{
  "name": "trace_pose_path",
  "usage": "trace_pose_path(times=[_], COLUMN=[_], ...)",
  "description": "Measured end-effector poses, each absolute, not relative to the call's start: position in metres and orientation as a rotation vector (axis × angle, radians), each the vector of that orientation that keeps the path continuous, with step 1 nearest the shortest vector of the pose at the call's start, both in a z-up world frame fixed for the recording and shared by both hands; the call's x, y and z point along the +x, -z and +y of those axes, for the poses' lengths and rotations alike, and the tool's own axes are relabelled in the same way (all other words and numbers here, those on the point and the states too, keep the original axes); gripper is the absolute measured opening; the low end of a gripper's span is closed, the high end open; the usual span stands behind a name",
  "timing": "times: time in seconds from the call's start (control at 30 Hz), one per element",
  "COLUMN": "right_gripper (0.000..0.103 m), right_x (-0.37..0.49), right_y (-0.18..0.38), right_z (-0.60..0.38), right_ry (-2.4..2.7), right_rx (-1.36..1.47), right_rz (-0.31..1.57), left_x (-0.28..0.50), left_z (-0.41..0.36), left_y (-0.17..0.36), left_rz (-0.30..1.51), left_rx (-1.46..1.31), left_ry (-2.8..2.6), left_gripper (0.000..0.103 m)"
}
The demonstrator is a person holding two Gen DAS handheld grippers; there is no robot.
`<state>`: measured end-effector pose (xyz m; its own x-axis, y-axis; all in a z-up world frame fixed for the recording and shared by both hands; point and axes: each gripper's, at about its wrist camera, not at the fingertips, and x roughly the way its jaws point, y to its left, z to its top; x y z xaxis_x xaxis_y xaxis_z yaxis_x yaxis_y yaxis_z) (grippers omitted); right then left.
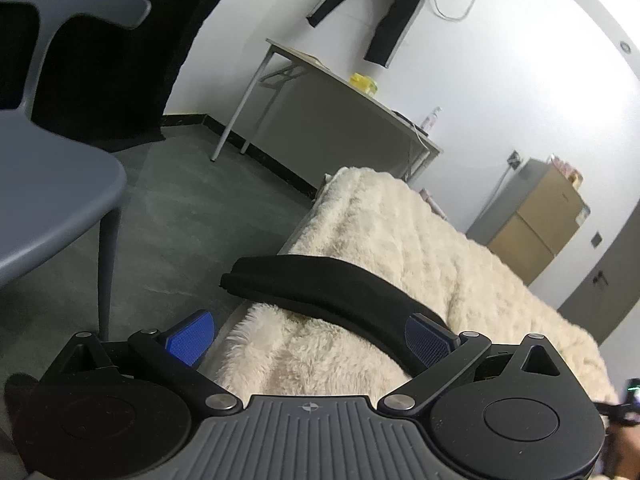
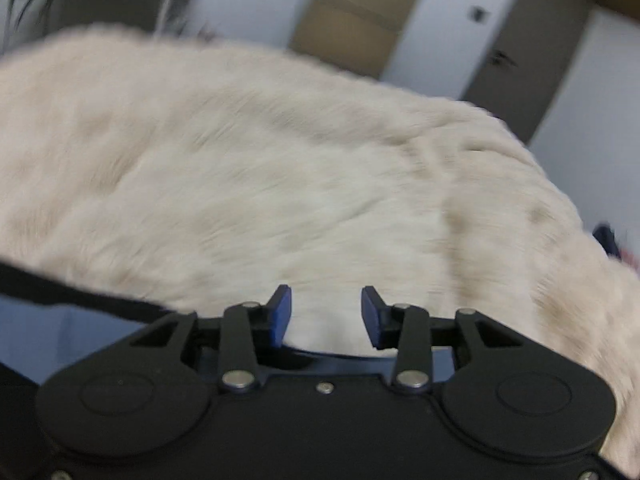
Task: Fold clothes
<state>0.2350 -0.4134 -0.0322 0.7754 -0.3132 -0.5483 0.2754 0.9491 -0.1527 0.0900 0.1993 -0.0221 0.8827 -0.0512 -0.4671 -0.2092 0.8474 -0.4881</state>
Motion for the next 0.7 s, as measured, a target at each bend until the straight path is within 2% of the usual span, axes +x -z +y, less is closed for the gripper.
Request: trace_pose_path(times=[0.03,0.07,0.17,0.33,0.5,0.63,0.7], right_gripper=[0.056,0.060,0.060,0.059,0.059,0.058,0.048], right_x=[0.216,0.197,0.136,0.076,0.081,0.106,0.111], right_y=[0.027,0.022,0.021,0.058,0.090,0.105,0.110], right_z=[-0.422,-0.431,-0.459,-0.484,-0.494,-0.514,-0.521], right_ry=[0.315,0.312,0.268,0.258,0.262,0.350,0.373], right_rx=[0.010,0.082,0.324,0.615,0.772,0.876,0.929], right_rz=[0.571,0.540,0.472,0.505,0.515,0.421,0.393], left_x=[0.091,0.092,0.093,0.092,0.090,0.087,0.086], left_z=[0.198,0.197,0.193,0.188,0.180,0.173,0.170], left_y=[0.022,0.023,0.025,0.024,0.022,0.018,0.017], left_rz=[0.491,0.494,0.510,0.530,0.539,0.539,0.538], left_rx=[-0.552,-0.547,-0.532,-0.498,-0.449,-0.410,-0.401], left_ry=[-0.085,-0.083,-0.081,-0.074,-0.070,-0.066,-0.064], left_gripper=[0.101,0.101,0.101,0.101,0.101,0.101,0.101])
